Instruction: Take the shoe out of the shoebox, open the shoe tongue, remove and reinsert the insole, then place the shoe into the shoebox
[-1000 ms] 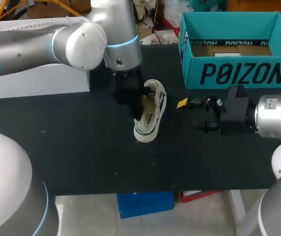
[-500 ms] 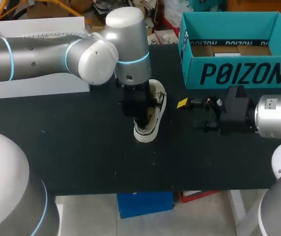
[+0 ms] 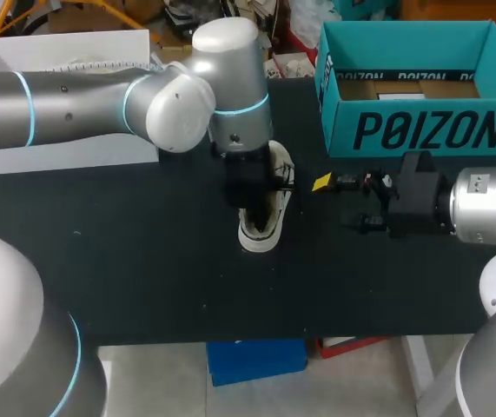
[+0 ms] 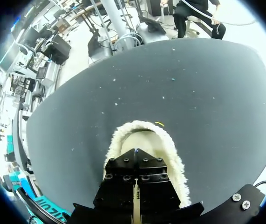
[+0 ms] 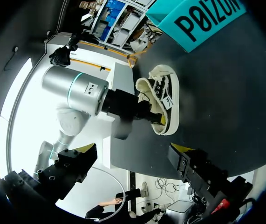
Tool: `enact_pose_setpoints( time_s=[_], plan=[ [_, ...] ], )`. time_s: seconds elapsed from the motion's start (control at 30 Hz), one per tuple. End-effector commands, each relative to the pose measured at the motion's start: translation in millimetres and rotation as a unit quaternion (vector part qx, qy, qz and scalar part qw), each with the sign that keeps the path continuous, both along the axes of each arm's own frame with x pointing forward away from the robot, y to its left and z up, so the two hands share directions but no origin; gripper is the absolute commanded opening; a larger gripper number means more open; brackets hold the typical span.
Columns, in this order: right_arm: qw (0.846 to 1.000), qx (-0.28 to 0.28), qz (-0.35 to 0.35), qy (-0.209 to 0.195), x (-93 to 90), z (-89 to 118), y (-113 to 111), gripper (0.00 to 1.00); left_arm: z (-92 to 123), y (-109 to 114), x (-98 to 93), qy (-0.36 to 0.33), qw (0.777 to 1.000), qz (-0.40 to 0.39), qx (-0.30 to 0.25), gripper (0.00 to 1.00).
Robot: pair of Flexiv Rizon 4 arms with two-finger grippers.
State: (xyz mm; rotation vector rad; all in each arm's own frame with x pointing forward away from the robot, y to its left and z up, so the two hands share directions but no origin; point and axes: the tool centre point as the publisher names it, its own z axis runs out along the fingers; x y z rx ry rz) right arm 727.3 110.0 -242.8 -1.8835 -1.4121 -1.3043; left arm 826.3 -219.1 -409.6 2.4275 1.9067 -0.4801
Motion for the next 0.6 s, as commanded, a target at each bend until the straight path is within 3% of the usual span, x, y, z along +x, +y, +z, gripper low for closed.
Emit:
enact_pose_setpoints(
  time_s=[0.03, 0.1, 0.3, 0.6],
  plan=[
    [1.000, 0.000, 0.000, 0.001, 0.0, 0.5, 0.0, 1.00, 16.5, 7.4, -1.9, 0.043, 0.996, 0.033, -0.066, 0.00],
    [1.000, 0.000, 0.000, 0.001, 0.0, 0.5, 0.0, 1.00, 30.0, 10.4, -2.3, 0.022, 0.997, 0.022, -0.076, 0.00],
    [1.000, 0.000, 0.000, 0.001, 0.0, 0.5, 0.0, 1.00, 67.6, 23.2, 0.4, 0.057, 0.983, 0.078, -0.157, 0.00],
    [1.000, 0.000, 0.000, 0.001, 0.0, 0.5, 0.0, 1.00, 105.9, 48.7, 25.9, 0.073, 0.948, 0.174, -0.257, 0.00]
  ],
)
